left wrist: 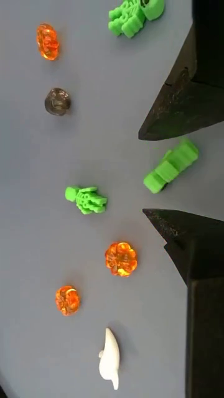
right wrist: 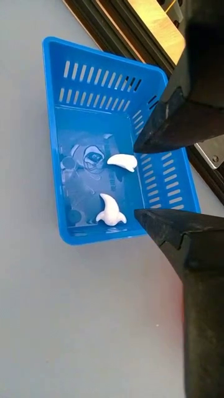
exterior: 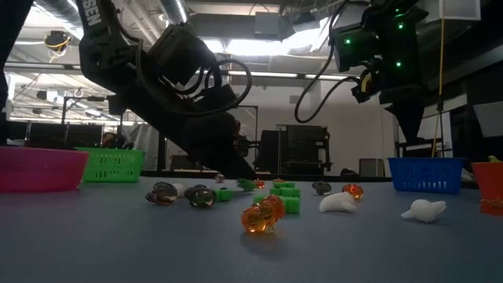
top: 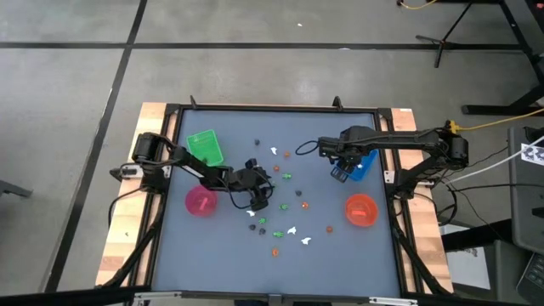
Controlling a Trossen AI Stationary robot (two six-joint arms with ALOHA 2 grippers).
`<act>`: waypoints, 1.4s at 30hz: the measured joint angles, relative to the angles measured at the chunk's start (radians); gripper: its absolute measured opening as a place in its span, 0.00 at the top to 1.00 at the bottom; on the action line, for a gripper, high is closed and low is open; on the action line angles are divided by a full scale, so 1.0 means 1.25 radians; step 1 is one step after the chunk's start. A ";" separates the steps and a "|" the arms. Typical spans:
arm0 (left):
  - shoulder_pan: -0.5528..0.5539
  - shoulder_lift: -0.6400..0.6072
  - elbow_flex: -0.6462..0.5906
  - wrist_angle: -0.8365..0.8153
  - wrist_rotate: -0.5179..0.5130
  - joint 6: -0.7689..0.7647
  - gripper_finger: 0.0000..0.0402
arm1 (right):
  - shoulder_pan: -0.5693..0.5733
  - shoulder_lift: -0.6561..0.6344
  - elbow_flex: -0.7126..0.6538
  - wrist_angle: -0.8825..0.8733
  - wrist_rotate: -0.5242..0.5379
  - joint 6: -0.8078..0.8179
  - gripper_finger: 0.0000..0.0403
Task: Sort Halloween decoration
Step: Put the small green skeleton toy into the transparent red bowl
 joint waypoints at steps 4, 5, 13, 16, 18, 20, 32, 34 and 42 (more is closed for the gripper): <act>0.000 0.000 0.000 0.000 0.000 -0.016 0.56 | 0.000 0.000 0.000 0.000 0.000 0.000 0.62; 0.000 0.000 0.000 0.000 0.000 -0.025 0.56 | 0.000 0.000 0.000 0.000 0.000 0.000 0.62; 0.000 0.000 0.000 -0.021 -0.025 -0.036 0.56 | 0.000 0.000 0.000 0.000 0.000 0.000 0.62; 0.000 0.000 0.000 -0.048 -0.027 -0.039 0.56 | 0.000 0.000 0.000 0.000 0.000 0.000 0.62; 0.000 0.000 0.000 -0.058 -0.026 -0.040 0.56 | 0.000 0.000 0.000 0.000 0.000 0.000 0.62; 0.000 0.000 0.000 -0.066 -0.026 -0.040 0.56 | 0.000 0.000 0.000 0.000 0.000 0.000 0.62; -0.001 0.000 0.000 -0.081 -0.023 -0.036 0.63 | 0.000 0.000 0.000 0.000 -0.001 0.000 0.62; -0.001 -0.001 0.000 -0.081 -0.019 -0.035 0.66 | 0.000 0.000 0.000 0.000 -0.001 0.000 0.62; -0.001 -0.001 0.000 -0.082 -0.015 -0.033 0.78 | 0.000 0.000 0.000 0.000 -0.001 0.000 0.62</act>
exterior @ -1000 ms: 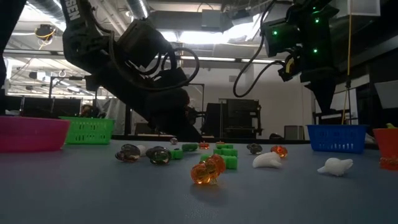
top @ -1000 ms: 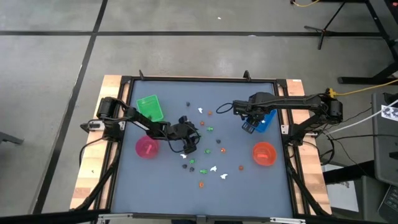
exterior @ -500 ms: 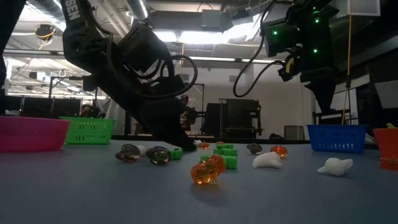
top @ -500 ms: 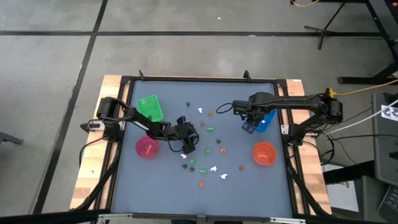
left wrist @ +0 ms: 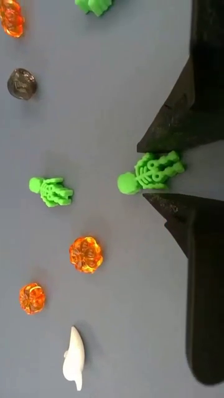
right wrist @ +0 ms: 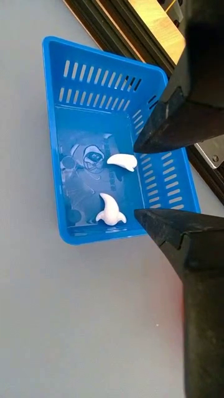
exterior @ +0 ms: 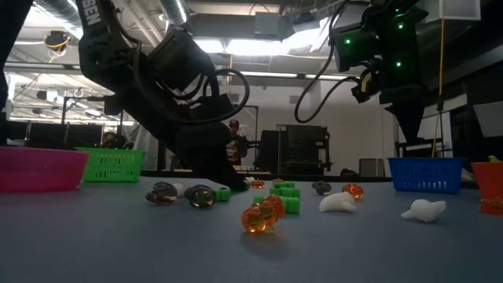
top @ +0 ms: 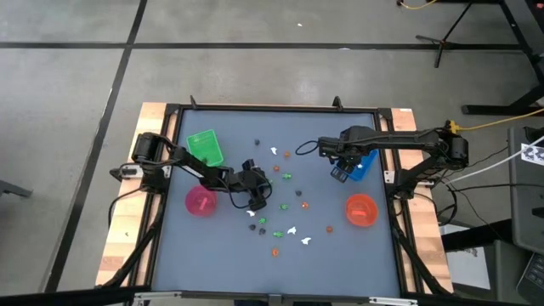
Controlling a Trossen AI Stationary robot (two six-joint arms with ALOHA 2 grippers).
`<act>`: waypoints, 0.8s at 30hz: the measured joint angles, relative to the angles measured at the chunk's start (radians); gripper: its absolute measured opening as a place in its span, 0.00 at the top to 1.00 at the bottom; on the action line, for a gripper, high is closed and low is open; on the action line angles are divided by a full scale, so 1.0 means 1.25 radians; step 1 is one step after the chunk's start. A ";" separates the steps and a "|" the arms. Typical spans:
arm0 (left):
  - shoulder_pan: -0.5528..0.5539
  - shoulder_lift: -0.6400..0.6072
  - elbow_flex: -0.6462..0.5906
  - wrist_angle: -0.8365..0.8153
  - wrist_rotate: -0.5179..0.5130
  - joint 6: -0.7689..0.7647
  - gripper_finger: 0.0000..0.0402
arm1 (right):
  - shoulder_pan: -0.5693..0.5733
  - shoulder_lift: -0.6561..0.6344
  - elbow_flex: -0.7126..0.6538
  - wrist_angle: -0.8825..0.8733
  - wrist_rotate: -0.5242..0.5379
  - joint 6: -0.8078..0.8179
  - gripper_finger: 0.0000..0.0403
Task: Sort Halloween decoration
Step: Put the small green skeleton toy into the transparent red bowl
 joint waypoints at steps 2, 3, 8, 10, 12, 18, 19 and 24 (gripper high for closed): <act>0.000 0.000 0.000 -0.001 0.000 0.000 0.80 | 0.000 0.000 0.000 0.000 0.000 0.000 0.62; 0.000 0.000 0.000 -0.001 0.000 0.000 0.81 | 0.000 0.000 0.000 0.000 0.000 0.000 0.62; 0.000 0.000 0.000 -0.001 -0.001 0.000 0.86 | 0.000 0.000 0.000 0.000 0.000 0.000 0.62; 0.000 0.000 0.000 -0.001 -0.001 0.000 0.88 | 0.000 0.000 0.000 0.000 0.000 0.000 0.62; 0.000 0.000 0.000 -0.001 -0.002 0.000 0.89 | 0.000 0.000 0.000 0.000 0.000 0.000 0.62; 0.000 0.000 0.000 0.002 -0.003 0.000 0.91 | 0.000 0.000 0.000 0.000 0.000 0.000 0.62; 0.000 0.000 0.000 0.002 -0.004 0.001 0.91 | 0.000 0.000 0.000 0.000 0.000 0.000 0.62; 0.000 -0.002 0.000 0.003 -0.006 0.001 0.91 | 0.000 0.000 0.000 0.000 0.000 0.000 0.62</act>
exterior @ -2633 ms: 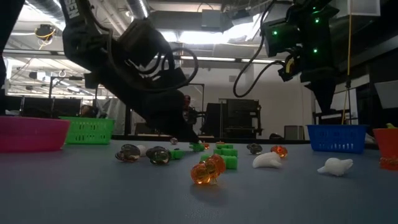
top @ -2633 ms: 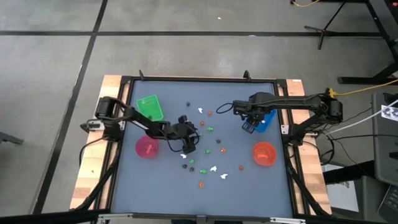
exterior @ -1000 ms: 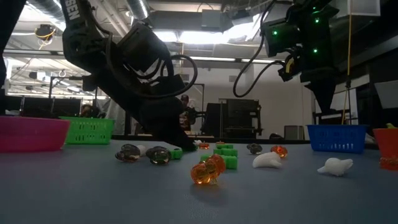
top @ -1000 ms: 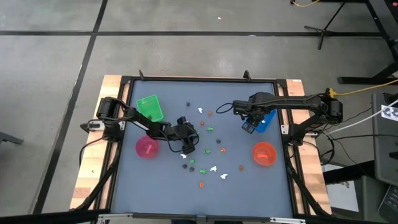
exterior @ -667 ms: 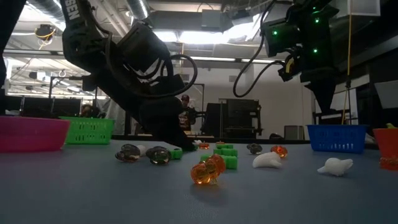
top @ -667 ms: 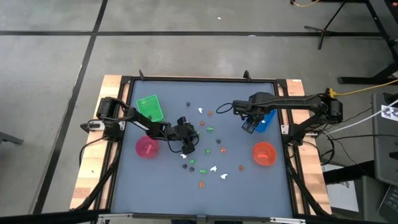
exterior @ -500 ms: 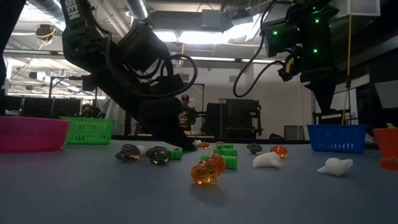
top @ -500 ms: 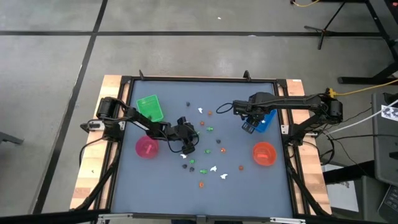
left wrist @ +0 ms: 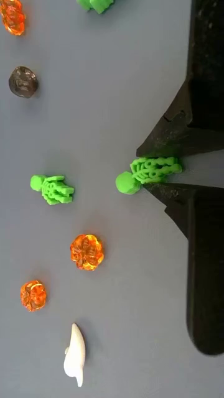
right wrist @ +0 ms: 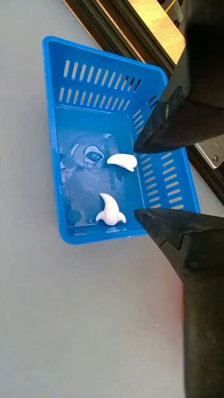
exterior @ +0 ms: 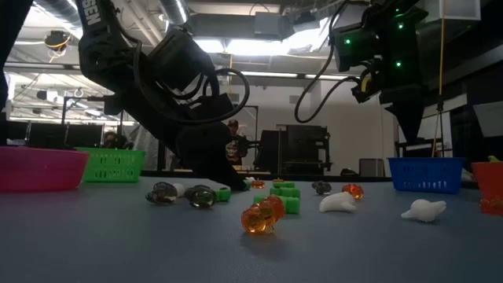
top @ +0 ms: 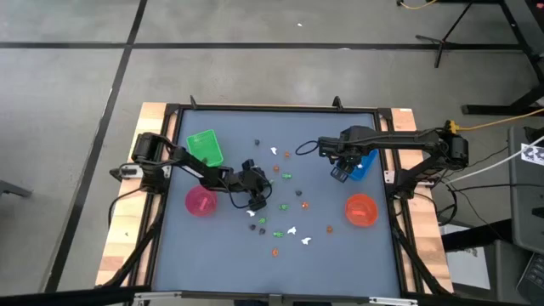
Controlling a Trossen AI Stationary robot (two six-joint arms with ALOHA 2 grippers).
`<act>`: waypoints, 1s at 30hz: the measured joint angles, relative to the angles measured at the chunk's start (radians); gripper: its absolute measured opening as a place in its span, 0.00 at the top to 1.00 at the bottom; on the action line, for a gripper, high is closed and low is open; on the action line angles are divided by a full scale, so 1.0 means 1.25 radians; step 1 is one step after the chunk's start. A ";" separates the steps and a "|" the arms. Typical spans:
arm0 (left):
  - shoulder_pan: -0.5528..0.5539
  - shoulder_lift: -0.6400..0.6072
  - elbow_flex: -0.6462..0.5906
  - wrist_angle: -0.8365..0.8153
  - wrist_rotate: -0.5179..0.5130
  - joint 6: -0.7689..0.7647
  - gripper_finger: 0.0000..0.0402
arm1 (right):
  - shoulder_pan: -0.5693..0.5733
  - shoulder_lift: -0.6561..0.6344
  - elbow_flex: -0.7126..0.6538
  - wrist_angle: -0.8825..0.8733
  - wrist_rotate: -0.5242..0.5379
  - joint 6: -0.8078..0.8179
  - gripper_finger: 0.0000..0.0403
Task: Sort Halloween decoration
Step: Put the small green skeleton toy into the transparent red bowl
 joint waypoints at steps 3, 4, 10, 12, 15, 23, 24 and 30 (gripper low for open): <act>0.001 -0.012 -0.001 -0.006 -0.007 0.001 0.91 | 0.000 0.000 0.000 0.000 0.000 0.000 0.62; 0.001 -0.020 -0.002 -0.008 -0.007 0.001 0.91 | 0.000 0.000 0.000 0.000 0.000 0.000 0.62; -0.003 -0.089 -0.001 -0.015 -0.004 0.002 0.91 | 0.000 0.000 0.000 0.000 0.000 0.000 0.62; -0.007 -0.124 -0.001 -0.032 -0.004 0.018 0.91 | 0.000 0.000 0.000 0.000 0.000 0.000 0.62; -0.021 -0.190 -0.001 -0.087 -0.002 0.042 0.91 | 0.000 0.000 0.000 0.000 -0.001 0.000 0.62; -0.073 -0.420 -0.001 -0.364 0.012 0.035 0.91 | 0.000 0.000 0.000 0.012 -0.001 0.000 0.62; -0.081 -0.449 -0.001 -0.413 0.026 0.030 0.91 | 0.000 0.000 0.000 0.014 -0.001 0.000 0.62; -0.129 -0.588 0.000 -0.689 0.158 -0.101 0.91 | 0.000 0.000 0.000 0.015 0.000 0.000 0.62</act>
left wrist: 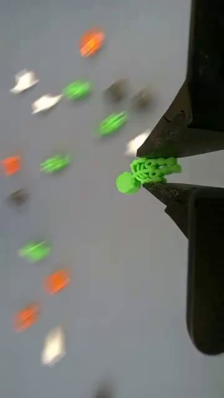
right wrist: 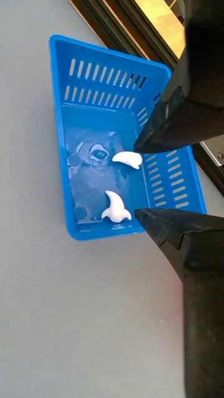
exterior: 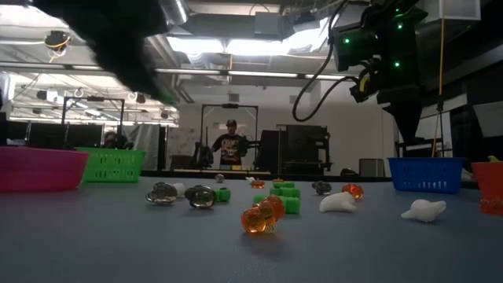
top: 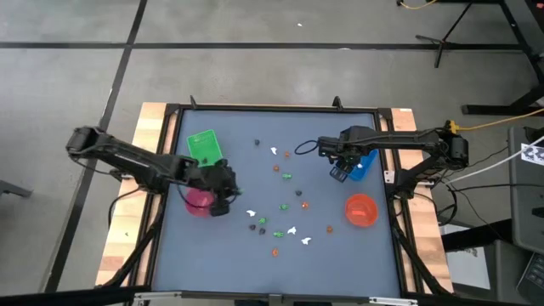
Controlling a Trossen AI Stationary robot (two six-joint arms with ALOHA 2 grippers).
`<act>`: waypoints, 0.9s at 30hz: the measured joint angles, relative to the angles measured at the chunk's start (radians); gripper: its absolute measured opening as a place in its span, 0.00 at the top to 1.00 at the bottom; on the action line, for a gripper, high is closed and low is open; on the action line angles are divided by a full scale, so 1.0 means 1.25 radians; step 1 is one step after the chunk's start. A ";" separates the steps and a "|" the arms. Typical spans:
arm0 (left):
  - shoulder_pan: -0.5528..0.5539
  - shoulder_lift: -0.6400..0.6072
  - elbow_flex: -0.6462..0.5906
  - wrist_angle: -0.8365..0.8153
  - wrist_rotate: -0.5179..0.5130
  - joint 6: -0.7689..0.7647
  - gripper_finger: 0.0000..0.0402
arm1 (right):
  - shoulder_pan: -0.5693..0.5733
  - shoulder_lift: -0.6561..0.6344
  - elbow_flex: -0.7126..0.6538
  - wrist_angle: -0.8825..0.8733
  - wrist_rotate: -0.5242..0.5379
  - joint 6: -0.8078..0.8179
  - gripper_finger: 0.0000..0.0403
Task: Sort Halloween decoration
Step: Put the small green skeleton toy into the transparent red bowl
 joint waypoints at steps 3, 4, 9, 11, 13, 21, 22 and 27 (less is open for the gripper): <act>-0.029 -0.044 0.000 -0.133 0.063 -0.071 0.91 | 0.000 0.000 0.000 0.000 0.000 0.000 0.62; -0.039 -0.054 0.000 -0.175 0.076 -0.095 0.91 | 0.000 0.000 0.000 0.000 0.000 0.000 0.62; -0.079 -0.073 0.000 -0.343 0.092 -0.210 0.91 | 0.000 0.000 0.000 0.000 0.001 0.000 0.62; -0.091 -0.072 0.000 -0.397 0.092 -0.247 0.91 | 0.000 0.000 0.000 0.000 0.001 0.000 0.62; -0.100 -0.069 0.000 -0.431 0.092 -0.274 0.91 | 0.000 0.000 0.000 0.001 0.001 0.000 0.62; -0.110 -0.068 0.000 -0.465 0.090 -0.280 0.87 | 0.000 0.000 0.000 0.003 0.001 0.000 0.62; -0.110 -0.068 0.000 -0.466 0.089 -0.280 0.85 | 0.000 0.000 0.000 0.003 0.001 0.000 0.62; -0.110 -0.068 0.000 -0.465 0.080 -0.280 0.77 | 0.000 0.000 0.000 0.003 0.001 0.000 0.62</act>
